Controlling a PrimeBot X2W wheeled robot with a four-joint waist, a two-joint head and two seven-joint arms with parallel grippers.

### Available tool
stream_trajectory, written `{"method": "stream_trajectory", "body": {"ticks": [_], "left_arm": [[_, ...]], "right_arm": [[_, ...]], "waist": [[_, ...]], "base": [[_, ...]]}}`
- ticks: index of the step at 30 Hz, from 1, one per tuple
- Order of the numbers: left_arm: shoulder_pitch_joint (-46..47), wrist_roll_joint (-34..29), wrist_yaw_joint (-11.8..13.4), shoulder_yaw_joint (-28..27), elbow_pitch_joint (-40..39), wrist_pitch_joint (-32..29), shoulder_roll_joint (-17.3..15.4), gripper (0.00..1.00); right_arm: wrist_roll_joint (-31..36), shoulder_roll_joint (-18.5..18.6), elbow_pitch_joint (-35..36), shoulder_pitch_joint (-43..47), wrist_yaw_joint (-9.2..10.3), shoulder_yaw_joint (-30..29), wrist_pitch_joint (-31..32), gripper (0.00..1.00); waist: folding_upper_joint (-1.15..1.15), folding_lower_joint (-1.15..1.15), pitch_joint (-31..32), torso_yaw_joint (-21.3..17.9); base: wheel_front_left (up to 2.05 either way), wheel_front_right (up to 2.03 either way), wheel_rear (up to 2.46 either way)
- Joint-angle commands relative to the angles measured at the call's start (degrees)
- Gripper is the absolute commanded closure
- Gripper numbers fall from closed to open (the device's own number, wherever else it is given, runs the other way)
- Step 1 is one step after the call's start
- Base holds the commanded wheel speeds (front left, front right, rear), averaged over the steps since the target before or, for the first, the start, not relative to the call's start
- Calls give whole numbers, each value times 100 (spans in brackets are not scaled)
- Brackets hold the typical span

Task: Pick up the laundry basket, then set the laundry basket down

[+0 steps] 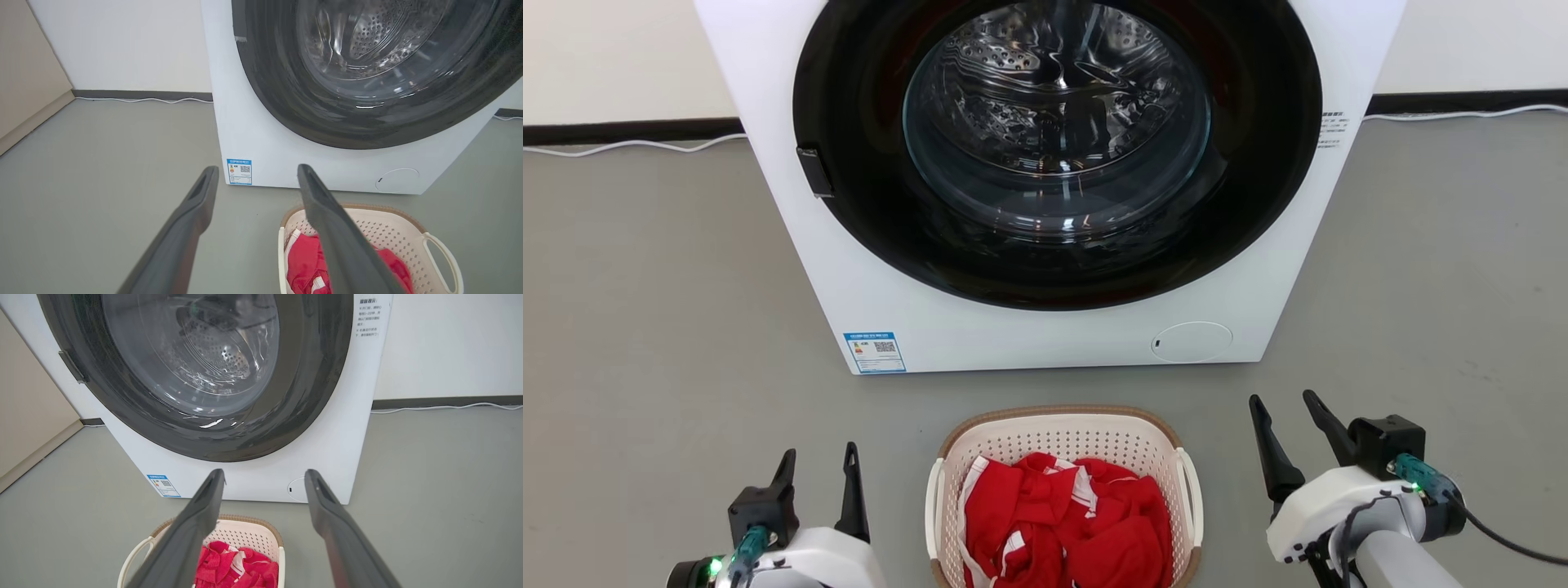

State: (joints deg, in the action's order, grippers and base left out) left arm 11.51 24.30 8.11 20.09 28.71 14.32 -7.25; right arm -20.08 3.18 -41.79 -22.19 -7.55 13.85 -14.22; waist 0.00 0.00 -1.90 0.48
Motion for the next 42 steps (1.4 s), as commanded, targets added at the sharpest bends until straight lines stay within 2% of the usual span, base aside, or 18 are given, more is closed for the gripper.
{"method": "stream_trajectory", "body": {"ticks": [1,10,21,42], "left_arm": [[38,-110,-31,-252,-206,68,-70,0],[-582,-709,-267,-965,-1063,68,182,0],[-981,-1142,-513,-1334,-1459,68,346,0],[-1186,-1193,-708,-1511,-1564,68,435,0]], "right_arm": [[67,-29,196,30,6,72,-77,0],[406,-30,1041,528,6,-267,-77,0],[753,-30,1690,1082,6,-631,-78,0],[816,-30,1922,1284,6,-750,-78,0]], "waist": [[0,0,7,-6],[0,0,76,-32],[0,0,126,-113],[0,0,30,-181]], "base": [[0,0,0],[0,0,0],[0,0,0],[0,0,0]]}}
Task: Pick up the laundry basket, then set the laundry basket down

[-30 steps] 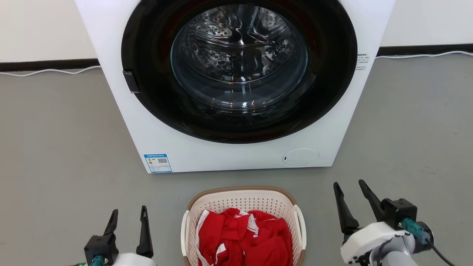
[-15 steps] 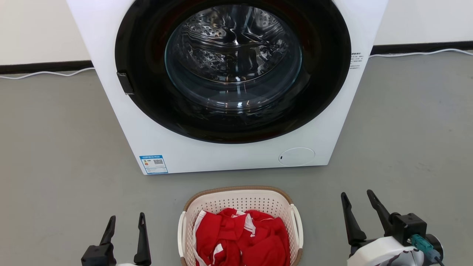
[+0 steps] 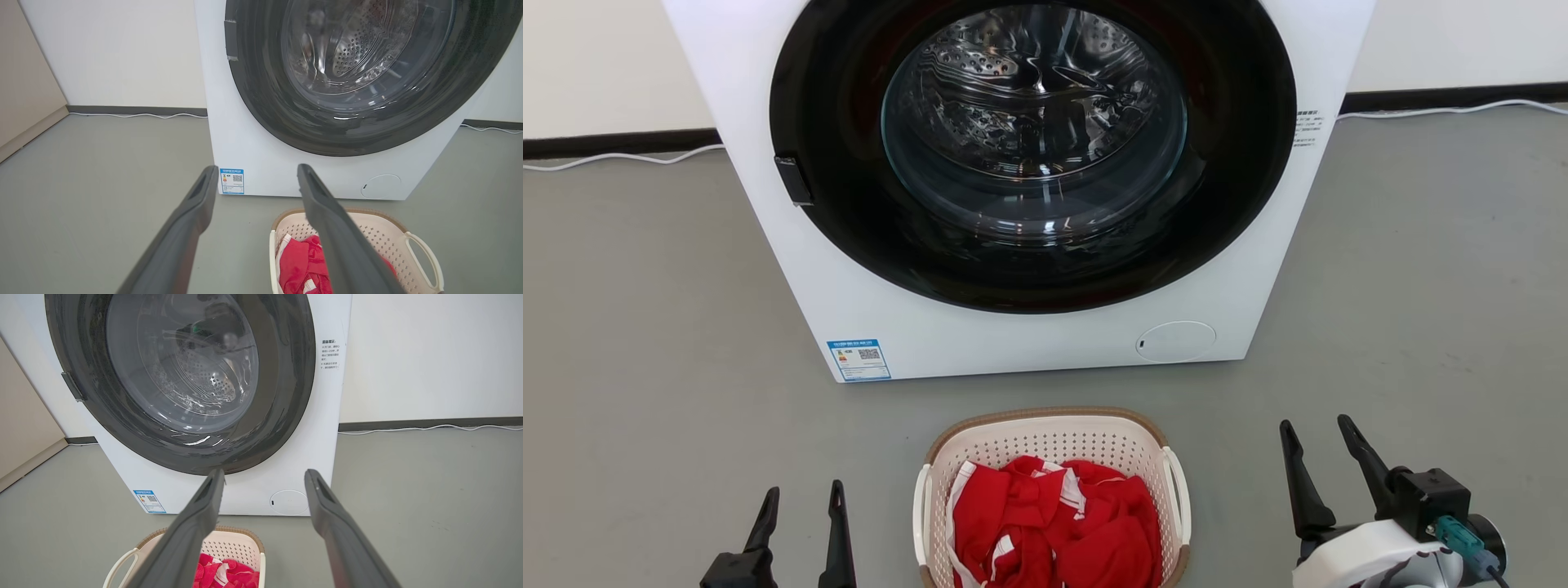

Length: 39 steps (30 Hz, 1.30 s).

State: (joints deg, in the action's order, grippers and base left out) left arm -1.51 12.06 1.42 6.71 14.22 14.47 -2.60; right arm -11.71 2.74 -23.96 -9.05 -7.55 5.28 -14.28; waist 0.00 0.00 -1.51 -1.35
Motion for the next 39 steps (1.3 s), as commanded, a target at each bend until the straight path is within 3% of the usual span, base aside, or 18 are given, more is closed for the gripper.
{"method": "stream_trajectory", "body": {"ticks": [1,3,4,10,14,19,39], "left_arm": [[116,31,-39,-172,-115,52,-30,0],[124,86,-71,-137,-118,52,-30,0],[127,110,-95,-120,-122,52,-29,100],[-24,169,-87,23,252,-56,55,100],[2,492,-120,-33,236,-140,51,100],[43,872,-158,-98,228,-239,47,100],[176,2143,-289,-318,187,-571,34,100]], "right_arm": [[-21,14,139,-29,6,107,-72,0],[-29,14,137,-35,6,99,-72,0],[-33,14,138,-36,6,93,-72,100],[-118,-56,-202,124,0,-21,46,100],[-444,-53,-145,138,0,-68,130,100],[-828,-50,-91,144,1,-123,227,100],[-2114,-39,101,167,2,-312,558,100]], "waist": [[0,0,-9,2],[0,0,-19,4],[0,0,-19,4],[0,0,-18,5],[0,13,2,10],[0,1,-3,16],[0,0,20,38]], "base": [[0,0,0],[0,0,0],[0,0,0],[0,0,0],[0,0,0],[0,0,0],[0,0,0]]}}
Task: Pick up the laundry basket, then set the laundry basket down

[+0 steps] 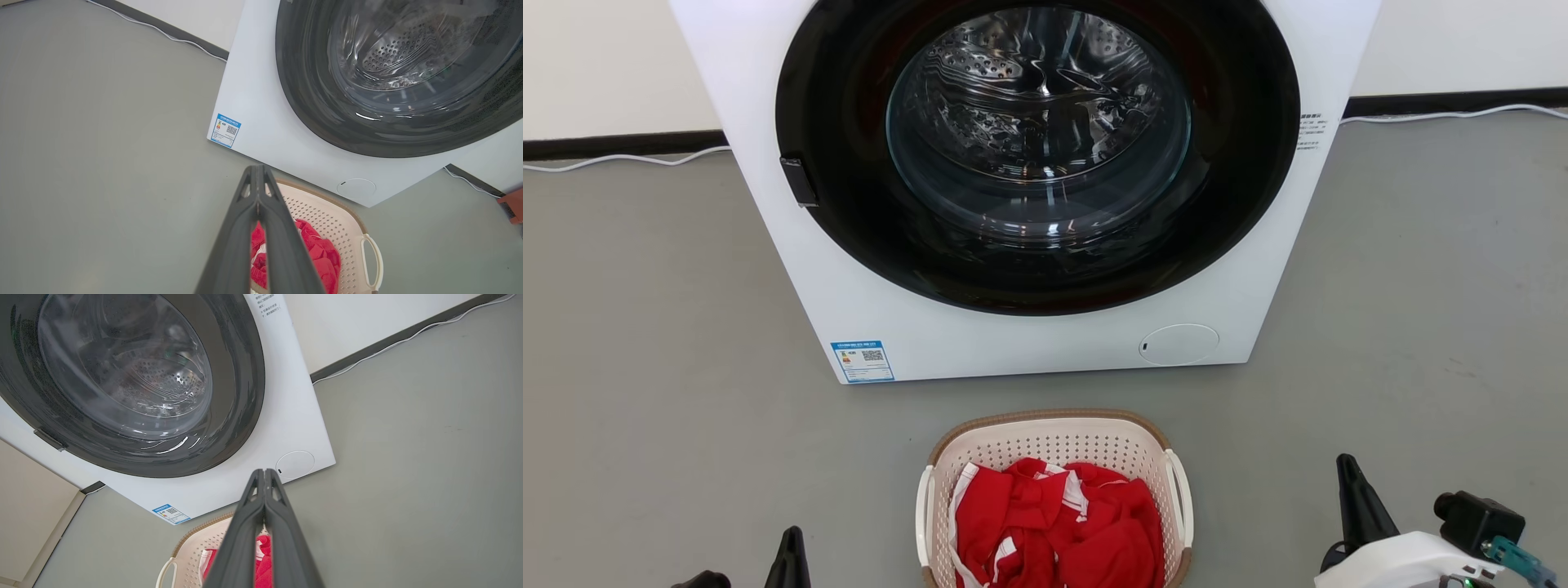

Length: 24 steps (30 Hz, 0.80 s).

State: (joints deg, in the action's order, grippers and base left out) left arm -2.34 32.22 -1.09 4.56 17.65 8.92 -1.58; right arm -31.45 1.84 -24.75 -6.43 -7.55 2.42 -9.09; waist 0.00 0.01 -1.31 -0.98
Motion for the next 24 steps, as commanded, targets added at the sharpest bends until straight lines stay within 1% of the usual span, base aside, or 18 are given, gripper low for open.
{"method": "stream_trajectory", "body": {"ticks": [1,24], "left_arm": [[265,191,-44,-115,-158,-32,-69,100],[407,1588,-188,-356,-206,-397,-84,100]], "right_arm": [[-204,52,189,-94,2,-36,55,100],[-1618,65,402,-65,3,-243,418,100]], "waist": [[0,-1,2,2],[0,-1,29,25]], "base": [[0,0,0],[0,0,0]]}}
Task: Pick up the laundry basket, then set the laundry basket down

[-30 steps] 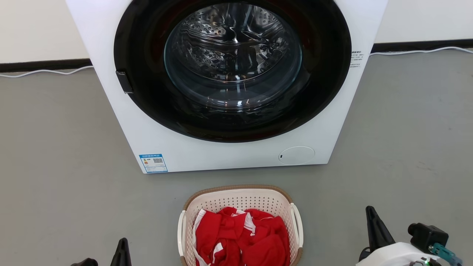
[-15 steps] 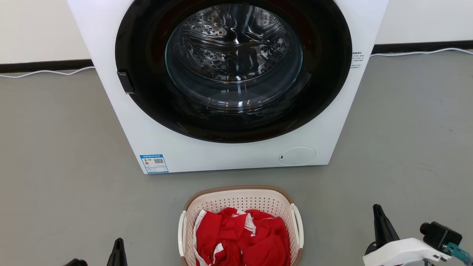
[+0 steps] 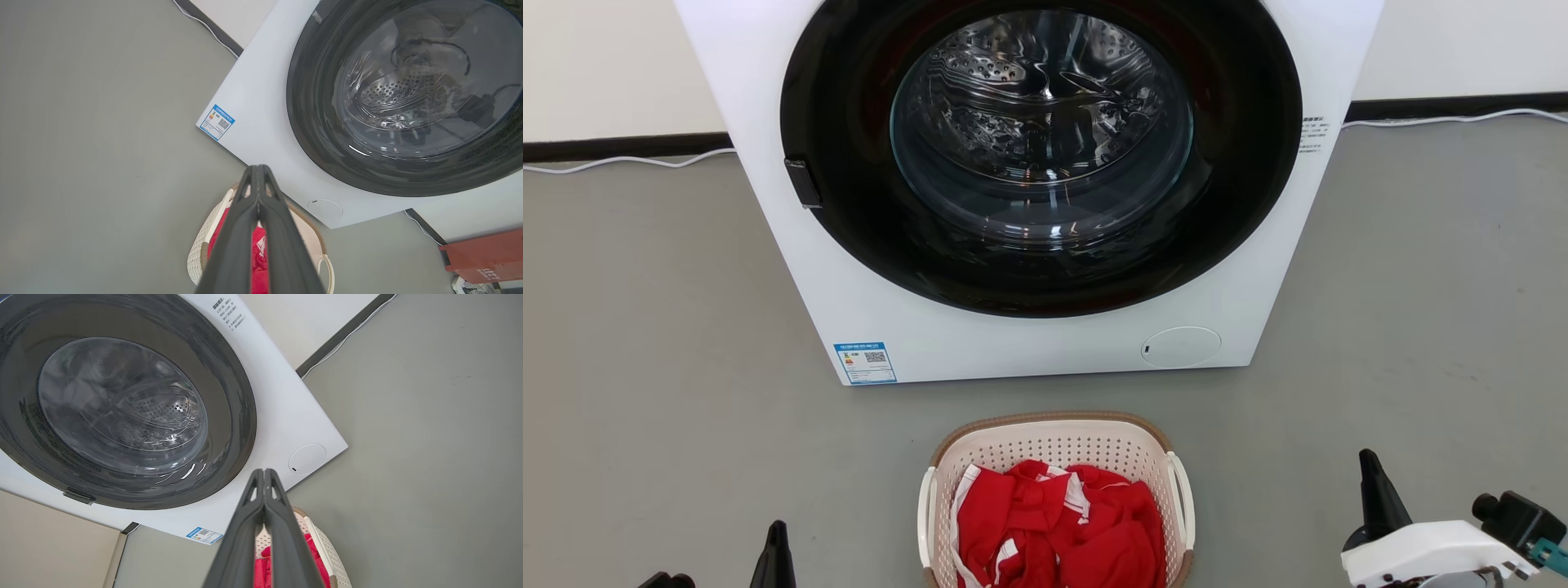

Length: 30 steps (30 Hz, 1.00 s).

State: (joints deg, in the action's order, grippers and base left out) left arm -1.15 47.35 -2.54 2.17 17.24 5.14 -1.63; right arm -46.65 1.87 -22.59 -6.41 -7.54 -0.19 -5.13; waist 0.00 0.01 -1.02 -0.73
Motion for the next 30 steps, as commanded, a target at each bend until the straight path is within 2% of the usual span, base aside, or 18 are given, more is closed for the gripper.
{"method": "stream_trajectory", "body": {"ticks": [1,30], "left_arm": [[295,139,-49,-128,-168,-36,-79,100],[475,1916,-231,-434,-229,-499,-98,100]], "right_arm": [[-162,62,196,-66,2,9,38,100],[-1960,78,467,-30,3,-254,498,100]], "waist": [[0,-1,1,1],[0,-1,35,31]], "base": [[0,0,0],[0,0,0]]}}
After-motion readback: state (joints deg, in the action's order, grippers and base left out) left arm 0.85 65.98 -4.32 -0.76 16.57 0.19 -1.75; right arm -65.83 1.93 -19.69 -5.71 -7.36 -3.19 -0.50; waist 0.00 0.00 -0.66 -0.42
